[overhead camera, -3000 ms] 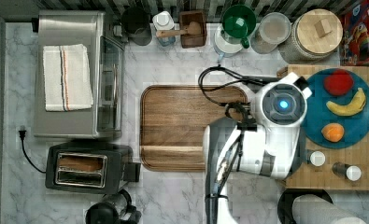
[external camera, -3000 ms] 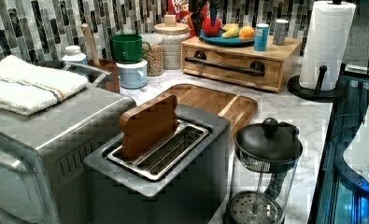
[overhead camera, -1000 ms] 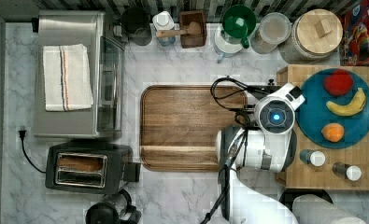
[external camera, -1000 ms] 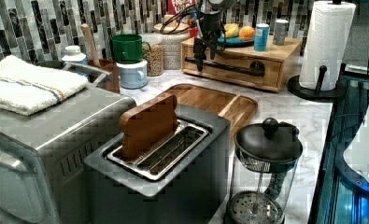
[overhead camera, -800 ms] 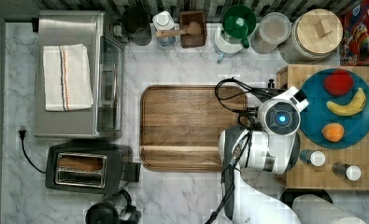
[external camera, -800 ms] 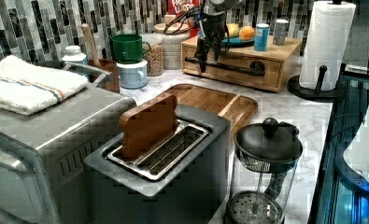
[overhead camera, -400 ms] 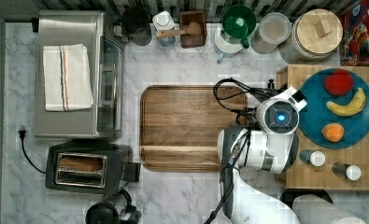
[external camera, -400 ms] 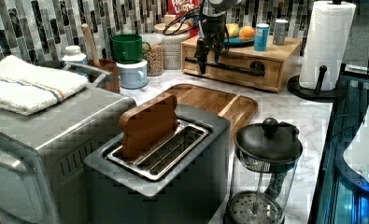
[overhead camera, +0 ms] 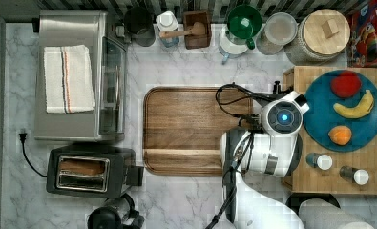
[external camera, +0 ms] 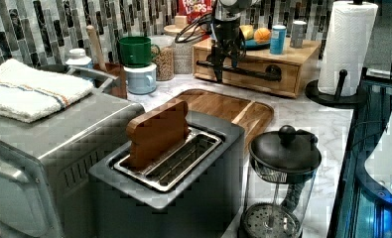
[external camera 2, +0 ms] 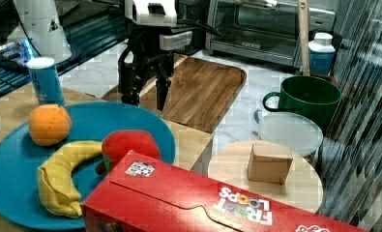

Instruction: Open the drawer.

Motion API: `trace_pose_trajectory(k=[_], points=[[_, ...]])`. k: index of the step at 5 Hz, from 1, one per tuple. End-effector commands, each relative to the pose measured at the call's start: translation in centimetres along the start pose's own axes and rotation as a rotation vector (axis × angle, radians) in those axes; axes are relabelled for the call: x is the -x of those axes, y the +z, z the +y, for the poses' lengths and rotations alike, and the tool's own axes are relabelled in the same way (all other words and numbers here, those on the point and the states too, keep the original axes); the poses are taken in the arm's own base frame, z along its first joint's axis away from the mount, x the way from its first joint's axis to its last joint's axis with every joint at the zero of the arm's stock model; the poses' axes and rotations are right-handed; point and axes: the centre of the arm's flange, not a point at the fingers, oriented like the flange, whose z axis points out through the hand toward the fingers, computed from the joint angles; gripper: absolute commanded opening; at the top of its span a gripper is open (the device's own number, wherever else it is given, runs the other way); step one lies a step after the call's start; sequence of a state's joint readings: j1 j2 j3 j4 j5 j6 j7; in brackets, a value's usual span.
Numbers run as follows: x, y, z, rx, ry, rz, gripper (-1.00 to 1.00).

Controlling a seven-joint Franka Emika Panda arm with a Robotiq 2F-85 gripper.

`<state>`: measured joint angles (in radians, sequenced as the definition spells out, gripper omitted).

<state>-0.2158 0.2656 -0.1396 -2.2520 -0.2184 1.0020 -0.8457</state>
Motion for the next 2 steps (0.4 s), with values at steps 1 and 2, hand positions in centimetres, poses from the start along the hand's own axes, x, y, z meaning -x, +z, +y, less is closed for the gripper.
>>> trace_pose_trajectory(k=[1, 2], points=[[-0.6, -2.7, -10.6, -0.080, 0.007, 0.010, 1.00], [-0.7, -3.4, -13.9, -0.080, -0.027, 0.038, 1.00]])
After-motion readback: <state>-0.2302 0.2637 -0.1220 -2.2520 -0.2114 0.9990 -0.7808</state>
